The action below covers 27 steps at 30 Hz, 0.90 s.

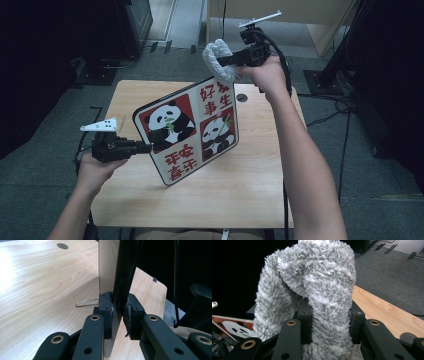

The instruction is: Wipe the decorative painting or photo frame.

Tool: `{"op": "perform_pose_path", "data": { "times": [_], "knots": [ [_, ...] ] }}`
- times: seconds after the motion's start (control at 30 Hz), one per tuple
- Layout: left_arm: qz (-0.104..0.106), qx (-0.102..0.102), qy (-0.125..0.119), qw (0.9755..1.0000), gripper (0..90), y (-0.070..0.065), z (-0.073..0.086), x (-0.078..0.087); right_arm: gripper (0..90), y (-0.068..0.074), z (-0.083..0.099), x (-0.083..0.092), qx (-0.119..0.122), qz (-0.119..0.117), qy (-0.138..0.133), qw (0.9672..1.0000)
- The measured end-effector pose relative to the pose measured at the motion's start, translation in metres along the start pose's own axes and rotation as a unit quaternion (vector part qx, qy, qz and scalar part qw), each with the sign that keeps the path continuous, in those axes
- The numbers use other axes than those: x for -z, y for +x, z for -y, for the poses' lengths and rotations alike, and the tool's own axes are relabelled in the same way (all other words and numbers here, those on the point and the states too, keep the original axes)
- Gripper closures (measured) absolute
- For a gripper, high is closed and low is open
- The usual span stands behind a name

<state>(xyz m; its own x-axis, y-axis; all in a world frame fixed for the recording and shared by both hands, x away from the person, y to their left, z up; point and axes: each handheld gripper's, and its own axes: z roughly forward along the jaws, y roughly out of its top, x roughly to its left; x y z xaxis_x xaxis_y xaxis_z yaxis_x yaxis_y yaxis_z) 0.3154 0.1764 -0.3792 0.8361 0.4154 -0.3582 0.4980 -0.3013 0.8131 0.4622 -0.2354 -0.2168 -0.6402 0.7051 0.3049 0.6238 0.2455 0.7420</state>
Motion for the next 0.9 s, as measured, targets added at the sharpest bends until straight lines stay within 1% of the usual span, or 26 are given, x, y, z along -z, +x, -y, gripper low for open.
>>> {"op": "perform_pose_path", "data": {
  "times": [0.17, 0.27, 0.37, 0.47, 0.53, 0.73, 0.83, 0.9],
  "knots": [
    [0.000, 0.000, 0.000, 1.0000, 78.7, 0.000, 0.000, 0.000, 65.2, -0.006, 0.002, 0.005, -0.005, 0.013, -0.003, 0.9999],
    [-0.001, 0.000, 0.000, 1.0000, 78.7, 0.000, 0.000, 0.000, 65.2, -0.011, 0.003, 0.007, -0.013, 0.014, -0.006, 0.9998],
    [0.000, 0.000, -0.001, 1.0000, 78.7, 0.000, 0.000, 0.000, 65.2, -0.016, 0.005, 0.009, -0.011, 0.022, -0.009, 0.9997],
    [0.000, 0.001, -0.001, 1.0000, 78.7, 0.000, 0.000, 0.000, 65.2, -0.022, 0.009, 0.012, -0.018, 0.036, -0.006, 0.9992],
    [0.000, 0.001, -0.002, 1.0000, 78.7, 0.001, 0.000, 0.000, 65.3, -0.025, 0.012, 0.012, -0.020, 0.040, -0.005, 0.9990],
    [0.000, 0.001, -0.001, 1.0000, 78.7, 0.000, 0.000, 0.000, 65.3, -0.030, 0.019, 0.011, -0.015, 0.044, -0.013, 0.9988],
    [-0.001, -0.002, -0.001, 1.0000, 78.8, 0.000, 0.000, 0.000, 65.2, -0.034, 0.024, 0.010, -0.017, 0.046, -0.016, 0.9987],
    [-0.001, -0.001, -0.001, 1.0000, 78.9, 0.000, 0.001, 0.000, 65.3, -0.037, 0.029, 0.008, -0.022, 0.048, -0.018, 0.9984]
  ]
}}
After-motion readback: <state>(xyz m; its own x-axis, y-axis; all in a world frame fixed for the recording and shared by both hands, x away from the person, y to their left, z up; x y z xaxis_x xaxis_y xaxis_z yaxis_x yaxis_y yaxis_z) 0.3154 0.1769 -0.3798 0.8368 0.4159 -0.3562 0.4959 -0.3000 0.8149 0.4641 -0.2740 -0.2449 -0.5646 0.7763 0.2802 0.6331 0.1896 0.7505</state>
